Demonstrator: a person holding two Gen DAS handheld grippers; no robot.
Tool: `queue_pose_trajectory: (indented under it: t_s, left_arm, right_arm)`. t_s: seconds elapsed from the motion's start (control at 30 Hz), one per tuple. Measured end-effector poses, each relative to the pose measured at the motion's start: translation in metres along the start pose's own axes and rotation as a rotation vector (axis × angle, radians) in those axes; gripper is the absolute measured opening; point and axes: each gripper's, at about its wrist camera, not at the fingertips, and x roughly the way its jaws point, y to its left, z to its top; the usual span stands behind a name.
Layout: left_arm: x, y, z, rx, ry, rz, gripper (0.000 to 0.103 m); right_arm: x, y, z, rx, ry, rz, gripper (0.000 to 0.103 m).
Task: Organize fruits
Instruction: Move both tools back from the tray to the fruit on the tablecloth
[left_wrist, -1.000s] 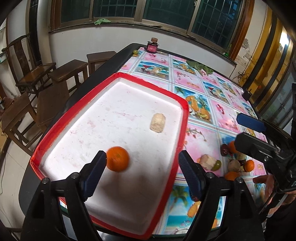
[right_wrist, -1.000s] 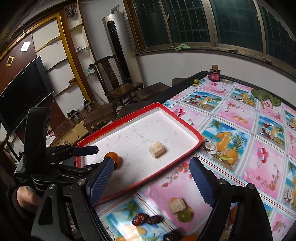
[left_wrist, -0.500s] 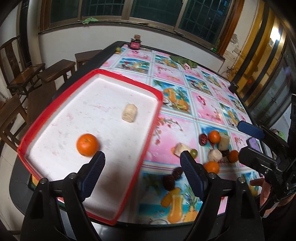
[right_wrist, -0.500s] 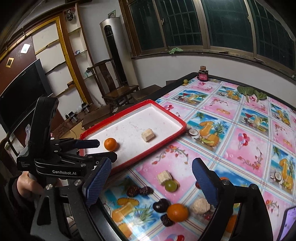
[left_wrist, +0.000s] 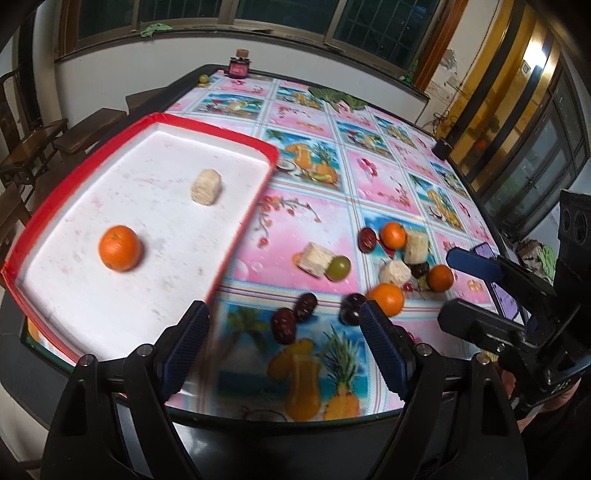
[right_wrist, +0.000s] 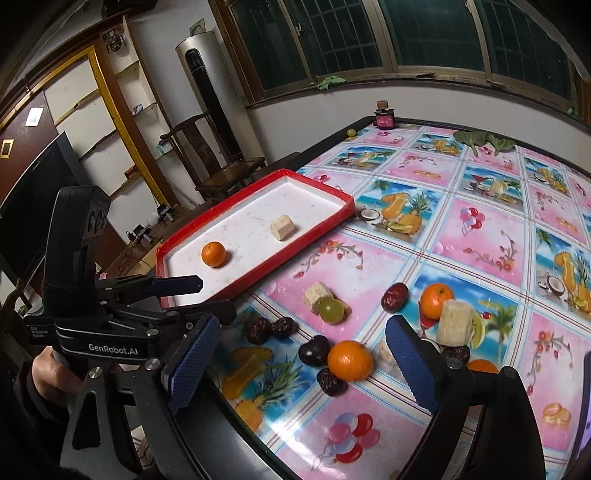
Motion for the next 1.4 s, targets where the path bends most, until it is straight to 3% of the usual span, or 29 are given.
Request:
queue_pose_trajectory:
  t_s: [1.17,1.33,1.4]
  left_arm:
    - [0.032,-0.039,-0.035,0.13,0.121,-0.048,0.084]
    - [0.031,-0.032,-0.033,0.103,0.114,-0.059,0.084]
    - [0.03,-0.031,-0.032,0.098,0.106,-0.059,0.083]
  right_arm:
    - [-0.033,-0.077,-0.075,0.204,0.048,-0.103,0.092]
    - [-0.029,-0.074,-0.074,0.18,0.051,-0.107,0.086]
    - [-0.027,-0.075,-0.07,0.165,0.053,-0.152,0.082]
